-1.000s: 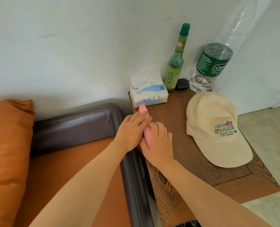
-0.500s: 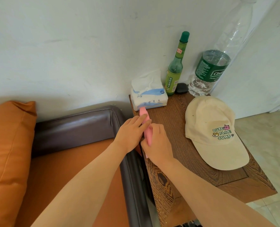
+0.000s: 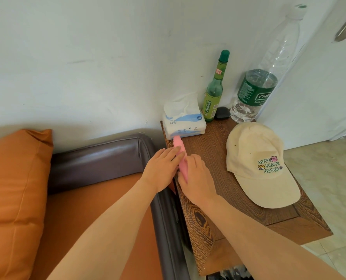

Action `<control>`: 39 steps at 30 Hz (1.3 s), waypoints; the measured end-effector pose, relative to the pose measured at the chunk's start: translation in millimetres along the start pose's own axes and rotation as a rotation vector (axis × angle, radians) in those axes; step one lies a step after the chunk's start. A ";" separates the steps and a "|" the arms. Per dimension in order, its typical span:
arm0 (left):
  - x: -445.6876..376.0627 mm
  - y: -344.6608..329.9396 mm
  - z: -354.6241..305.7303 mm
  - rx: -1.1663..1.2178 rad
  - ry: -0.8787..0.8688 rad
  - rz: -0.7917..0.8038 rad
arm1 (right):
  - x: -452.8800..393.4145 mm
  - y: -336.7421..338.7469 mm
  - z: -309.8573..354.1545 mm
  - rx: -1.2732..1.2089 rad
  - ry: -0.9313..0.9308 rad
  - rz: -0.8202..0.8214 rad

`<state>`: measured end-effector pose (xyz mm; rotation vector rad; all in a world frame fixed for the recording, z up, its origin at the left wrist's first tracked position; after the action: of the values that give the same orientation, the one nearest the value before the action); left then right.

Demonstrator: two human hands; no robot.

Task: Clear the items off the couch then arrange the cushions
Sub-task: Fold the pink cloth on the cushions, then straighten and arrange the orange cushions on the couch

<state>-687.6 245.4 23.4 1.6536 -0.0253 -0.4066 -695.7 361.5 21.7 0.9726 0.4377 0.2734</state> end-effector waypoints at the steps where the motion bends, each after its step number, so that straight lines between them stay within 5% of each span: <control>1: 1.2 1.9 -1.4 -0.002 0.000 0.008 | 0.0 1.4 1.8 0.018 0.007 0.012; 19: 42.6 70.7 16.0 -0.073 0.114 0.085 | -1.2 36.9 52.9 0.238 0.091 0.161; 39: 226.1 217.8 59.3 -0.233 0.446 0.095 | 54.9 44.2 242.8 0.157 0.410 0.199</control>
<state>-444.6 102.7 173.9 1.4733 0.2661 0.0379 -533.4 229.8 164.2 1.1182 0.7461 0.6321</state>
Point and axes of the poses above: each hand's wrist, its own x-axis away from the middle knuckle, its own y-axis out of the back of the hand, z = x × y, the point moved 5 cm from there along -x, towards the middle knuckle, and after that the axes turned 4 degrees about -z, right-handed, at the moved point
